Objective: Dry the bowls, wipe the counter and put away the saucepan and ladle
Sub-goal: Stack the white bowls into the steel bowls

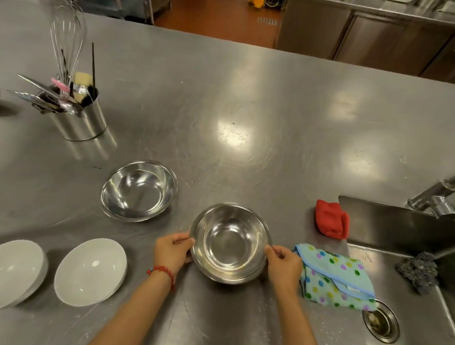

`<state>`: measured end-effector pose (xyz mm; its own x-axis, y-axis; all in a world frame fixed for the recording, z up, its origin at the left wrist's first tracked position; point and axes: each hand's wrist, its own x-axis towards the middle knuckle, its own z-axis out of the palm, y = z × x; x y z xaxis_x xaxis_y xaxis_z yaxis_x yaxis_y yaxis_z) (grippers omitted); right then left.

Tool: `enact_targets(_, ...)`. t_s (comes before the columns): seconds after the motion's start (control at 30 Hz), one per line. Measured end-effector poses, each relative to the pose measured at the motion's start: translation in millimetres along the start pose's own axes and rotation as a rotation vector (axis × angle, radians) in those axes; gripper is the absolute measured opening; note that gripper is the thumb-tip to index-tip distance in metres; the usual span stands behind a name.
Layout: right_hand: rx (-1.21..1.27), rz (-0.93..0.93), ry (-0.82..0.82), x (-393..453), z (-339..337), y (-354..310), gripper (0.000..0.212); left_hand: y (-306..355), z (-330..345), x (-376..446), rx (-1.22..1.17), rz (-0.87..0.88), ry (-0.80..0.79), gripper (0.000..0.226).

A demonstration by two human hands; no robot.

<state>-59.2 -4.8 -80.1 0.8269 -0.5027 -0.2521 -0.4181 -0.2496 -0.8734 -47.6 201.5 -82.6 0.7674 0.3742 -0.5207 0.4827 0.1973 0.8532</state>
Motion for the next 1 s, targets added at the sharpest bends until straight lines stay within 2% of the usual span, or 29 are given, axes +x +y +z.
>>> enact_targets(0.3,0.114,-0.159,0.014,-10.7,20.7,-57.5,0.024,57.6,-32.5,4.5,-0.065,0.152,-0.040,0.014)
enact_targets(0.63,0.059,-0.181,-0.049,-27.7,131.2,-112.0,0.031,113.3,-119.2,70.4,0.007,0.183,-0.004,0.010)
enact_targets(0.73,0.044,-0.182,-0.068,-29.6,161.4,-122.0,0.036,120.4,-139.0,92.3,0.020,0.185,0.024,0.017)
enact_targets(1.0,-0.082,-0.222,-0.107,-28.9,205.5,-126.1,0.035,122.6,-164.8,133.9,0.147,0.217,0.040,0.013)
